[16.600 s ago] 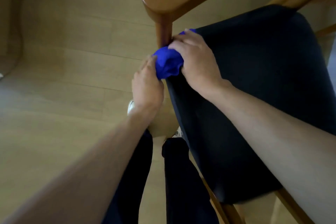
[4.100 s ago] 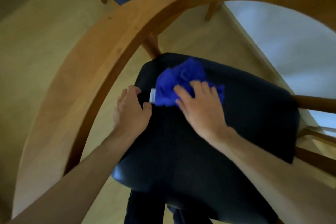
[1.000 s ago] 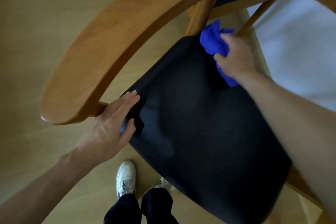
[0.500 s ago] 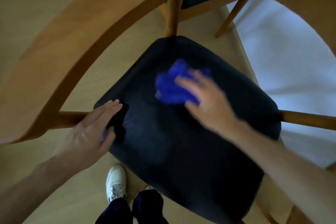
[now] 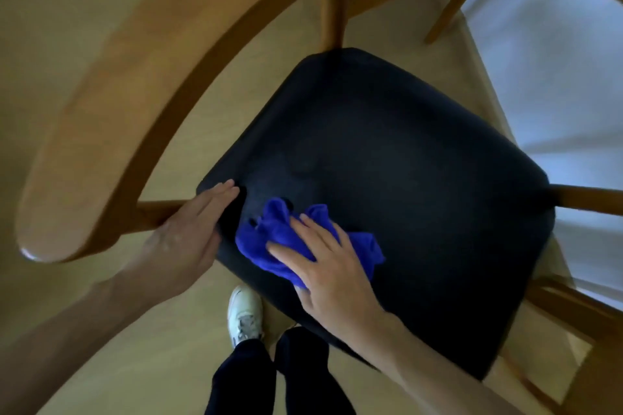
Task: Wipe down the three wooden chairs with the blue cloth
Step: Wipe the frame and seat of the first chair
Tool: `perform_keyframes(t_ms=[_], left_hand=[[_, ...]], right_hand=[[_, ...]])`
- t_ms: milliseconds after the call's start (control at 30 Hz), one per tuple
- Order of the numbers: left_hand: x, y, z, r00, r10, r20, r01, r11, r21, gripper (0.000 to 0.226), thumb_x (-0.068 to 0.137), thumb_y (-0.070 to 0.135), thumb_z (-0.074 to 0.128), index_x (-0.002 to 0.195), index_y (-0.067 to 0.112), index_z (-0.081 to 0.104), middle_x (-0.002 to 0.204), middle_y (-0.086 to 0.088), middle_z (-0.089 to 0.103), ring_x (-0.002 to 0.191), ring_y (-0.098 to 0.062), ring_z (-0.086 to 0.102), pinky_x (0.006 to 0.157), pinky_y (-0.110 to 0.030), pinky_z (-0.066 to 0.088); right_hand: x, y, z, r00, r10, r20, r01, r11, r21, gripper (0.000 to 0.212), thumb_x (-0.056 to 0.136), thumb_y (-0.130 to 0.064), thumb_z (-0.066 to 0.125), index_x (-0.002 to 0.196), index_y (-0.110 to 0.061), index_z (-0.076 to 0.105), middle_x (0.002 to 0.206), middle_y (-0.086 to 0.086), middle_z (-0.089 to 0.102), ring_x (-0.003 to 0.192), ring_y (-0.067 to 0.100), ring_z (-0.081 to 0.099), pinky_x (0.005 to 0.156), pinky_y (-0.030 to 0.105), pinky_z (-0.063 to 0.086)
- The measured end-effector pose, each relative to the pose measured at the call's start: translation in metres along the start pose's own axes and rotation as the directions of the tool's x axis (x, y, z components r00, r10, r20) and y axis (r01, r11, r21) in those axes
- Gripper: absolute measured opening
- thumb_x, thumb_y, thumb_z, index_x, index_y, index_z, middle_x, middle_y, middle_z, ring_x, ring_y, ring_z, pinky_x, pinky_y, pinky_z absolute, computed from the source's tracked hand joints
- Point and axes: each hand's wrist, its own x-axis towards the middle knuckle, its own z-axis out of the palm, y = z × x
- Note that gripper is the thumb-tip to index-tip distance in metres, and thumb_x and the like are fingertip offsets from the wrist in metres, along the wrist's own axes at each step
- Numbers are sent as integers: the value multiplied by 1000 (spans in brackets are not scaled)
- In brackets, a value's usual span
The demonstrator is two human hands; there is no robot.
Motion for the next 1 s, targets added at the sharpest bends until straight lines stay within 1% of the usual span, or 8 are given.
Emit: perform_keyframes(t_ms=[100,200,300,433,567,767,867,1000], left_hand=[[-13,-3,3,999,-17,40,16,999,47,58,88,7,44,145,13,37,151,-2,36,137,-15,37,110,-32,35],[-23,-6,2,1000,-27,7,27,1000,8,55,88,12,39,142,8,40,148,-6,39,135,-19,41,109,-39,38],[-31,-7,5,1000,-26,-8,26,1000,-6,60,78,-10,49,138,0,44,144,-17,44,129,-32,48,104,-47,42],[-32,-4,4,995,-101,-3,101,995,10,74,72,-20,52,141,0,39,148,-16,38,125,-37,50,98,-51,47],[-23,8,4,997,-68,-24,69,997,46,74,72,-17,58,141,1,40,147,-15,40,134,-29,41,108,-44,38],[-9,25,5,996,-79,-50,82,994,67,71,77,-12,56,144,6,38,150,-11,36,139,-22,32,113,-26,22],[10,44,1,999,-40,-32,42,996,73,70,78,-10,54,144,6,38,150,-11,36,140,-23,32,114,-30,24],[41,69,1,999,41,-35,-38,996,85,67,76,-10,56,141,1,42,146,-14,42,137,-26,38,113,-35,30]], right_hand=[[-4,2,-12,995,-94,42,91,994,62,60,71,-23,65,130,-30,60,143,8,50,132,27,47,103,50,42],[43,26,-40,969,124,-214,-106,990,91,59,75,-22,59,133,-25,58,142,11,51,127,30,48,103,47,43],[84,19,-33,926,258,-277,-255,966,49,57,76,-17,62,132,-23,56,139,10,50,126,33,48,99,51,43],[4,-35,29,997,-12,-71,5,994,-107,45,80,-20,54,122,-28,64,141,10,52,131,33,47,104,51,38],[-61,-25,27,904,-362,229,397,909,-128,30,80,-20,55,105,-31,69,137,5,56,131,28,47,102,52,39],[29,13,-23,993,-91,-81,78,985,-156,51,74,-15,63,124,-28,65,141,8,52,131,31,47,102,49,37],[-10,26,-15,975,-209,75,219,963,-155,52,71,-12,73,119,-29,66,138,8,54,129,31,49,102,51,40],[-81,46,-30,842,-414,345,460,886,-57,36,89,-24,53,120,-39,64,143,-1,51,136,23,43,105,50,39]])
